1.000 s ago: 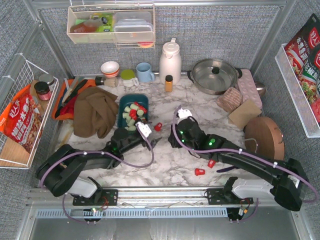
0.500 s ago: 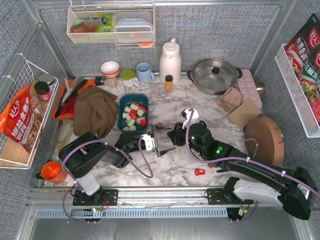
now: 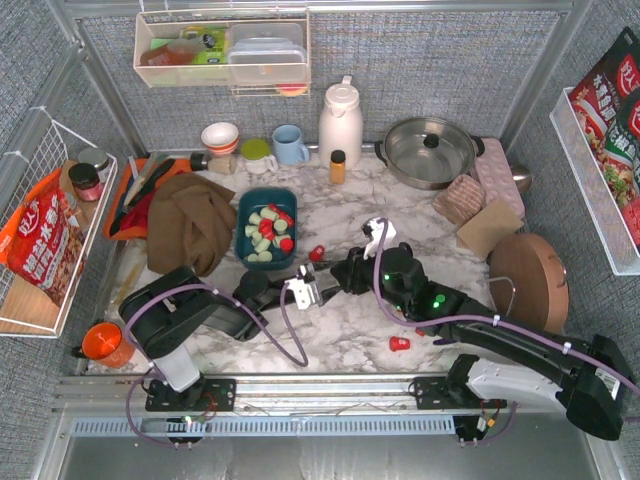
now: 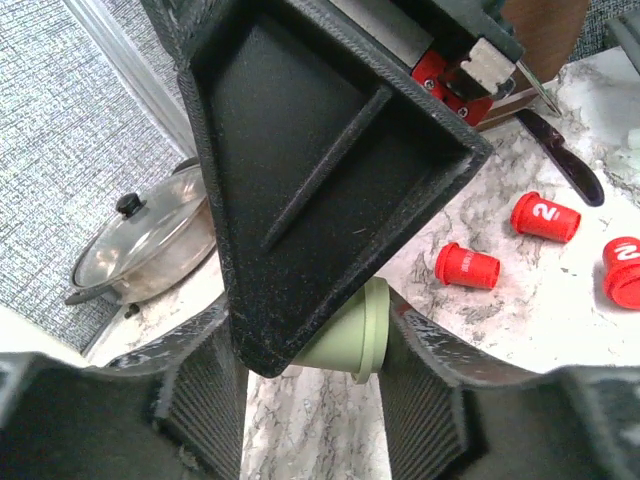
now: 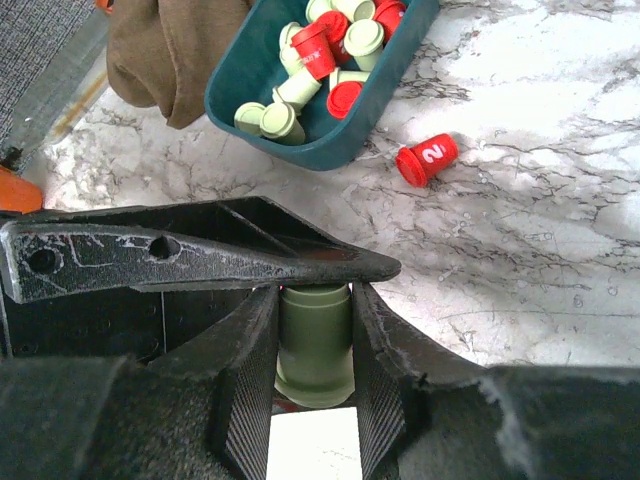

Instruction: Mix the coffee capsules in the storage basket

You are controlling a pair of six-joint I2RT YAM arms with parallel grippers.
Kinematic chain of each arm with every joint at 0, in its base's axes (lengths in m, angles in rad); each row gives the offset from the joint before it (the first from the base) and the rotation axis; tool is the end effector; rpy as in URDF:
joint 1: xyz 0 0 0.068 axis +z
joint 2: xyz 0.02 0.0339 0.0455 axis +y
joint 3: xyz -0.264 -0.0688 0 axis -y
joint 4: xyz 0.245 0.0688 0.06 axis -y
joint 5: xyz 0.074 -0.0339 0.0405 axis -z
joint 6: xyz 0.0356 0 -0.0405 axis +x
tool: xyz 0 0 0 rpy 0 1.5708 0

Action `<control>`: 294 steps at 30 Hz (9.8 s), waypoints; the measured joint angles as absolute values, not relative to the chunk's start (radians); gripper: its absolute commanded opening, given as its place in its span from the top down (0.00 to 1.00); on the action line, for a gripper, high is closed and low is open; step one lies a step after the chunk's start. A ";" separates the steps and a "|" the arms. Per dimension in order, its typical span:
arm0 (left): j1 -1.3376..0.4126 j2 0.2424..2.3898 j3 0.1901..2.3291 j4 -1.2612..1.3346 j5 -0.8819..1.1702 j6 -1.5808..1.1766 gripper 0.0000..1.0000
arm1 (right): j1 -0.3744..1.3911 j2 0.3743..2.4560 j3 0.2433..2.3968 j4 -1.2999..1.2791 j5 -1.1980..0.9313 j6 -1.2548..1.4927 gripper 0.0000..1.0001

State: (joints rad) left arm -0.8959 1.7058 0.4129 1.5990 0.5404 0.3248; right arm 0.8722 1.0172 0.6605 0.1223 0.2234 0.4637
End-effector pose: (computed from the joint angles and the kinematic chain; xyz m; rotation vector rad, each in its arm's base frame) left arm 0.1607 -0.2301 0.1875 1.1196 0.7644 -0.8245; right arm 0.1588 0.1768 0.2835 -0.2156 1.8509 0.7440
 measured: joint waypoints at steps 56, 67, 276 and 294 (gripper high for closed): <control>-0.516 1.454 0.525 0.599 -0.262 -0.268 0.28 | 0.713 2.043 1.437 -0.325 0.291 0.831 0.43; -0.516 1.420 0.542 0.585 -0.287 -0.268 0.01 | 0.713 2.089 1.483 -0.337 0.314 0.780 0.49; -0.876 1.645 0.381 1.595 0.607 0.418 0.40 | 0.828 1.066 0.800 -0.132 0.040 0.471 0.70; -0.880 1.661 0.363 1.600 0.553 0.425 0.62 | 0.791 1.053 0.807 -0.122 0.026 0.498 0.41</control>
